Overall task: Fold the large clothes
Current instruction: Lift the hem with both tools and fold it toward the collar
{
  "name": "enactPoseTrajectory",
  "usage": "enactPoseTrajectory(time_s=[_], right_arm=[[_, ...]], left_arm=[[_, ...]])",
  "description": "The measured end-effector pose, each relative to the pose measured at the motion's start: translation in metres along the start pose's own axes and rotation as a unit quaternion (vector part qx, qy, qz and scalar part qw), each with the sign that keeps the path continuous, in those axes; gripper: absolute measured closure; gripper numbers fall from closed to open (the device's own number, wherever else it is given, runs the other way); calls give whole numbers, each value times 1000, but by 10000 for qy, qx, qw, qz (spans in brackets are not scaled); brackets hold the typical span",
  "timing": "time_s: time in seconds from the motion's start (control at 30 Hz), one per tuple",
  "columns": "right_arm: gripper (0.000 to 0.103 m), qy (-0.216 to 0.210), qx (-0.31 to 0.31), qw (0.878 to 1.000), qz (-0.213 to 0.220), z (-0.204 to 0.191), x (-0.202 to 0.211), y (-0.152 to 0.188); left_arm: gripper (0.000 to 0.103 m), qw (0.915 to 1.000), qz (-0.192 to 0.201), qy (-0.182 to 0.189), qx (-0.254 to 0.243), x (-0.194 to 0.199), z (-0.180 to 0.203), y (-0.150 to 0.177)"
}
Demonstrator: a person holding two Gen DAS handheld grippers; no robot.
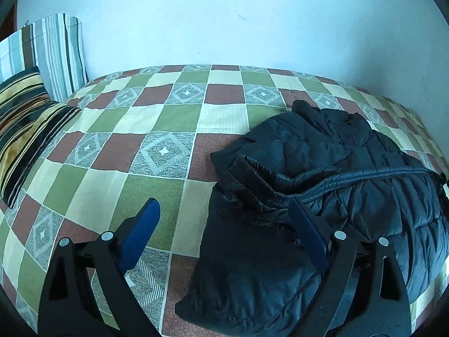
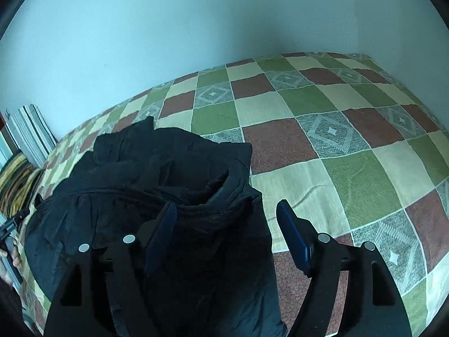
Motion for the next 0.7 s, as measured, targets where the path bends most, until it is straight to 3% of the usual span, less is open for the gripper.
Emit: enactPoseTrajectory(time_s=[0.23, 0.57, 0.63, 0.7], right_arm=[[30, -200, 323, 9989, -268, -2, -20, -3], [32, -264, 465, 9967, -606, -4, -50, -5], [49, -182, 498, 9967, -615, -4, -52, -4], [59, -157, 485, 9969, -600, -4, -52, -1]], left_arm=[[10, 9990, -129, 402, -154, -16, -9, 8], [11, 9939, -621, 656, -628, -54, 1, -1], [25, 9933, -747, 666, -586, -59, -1, -1], [53, 9912, -904, 818, -523, -63, -1, 1]])
Point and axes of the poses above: each gripper's, at about its wrist camera, not at the fingertips, and x roughly against the way its jaws point, z to its right, y to its underside, the point moved 1 cm from there along -x, roughly the way its jaws point, and after that the axes turned 2 degrees about -z, right-handed, at the moved point
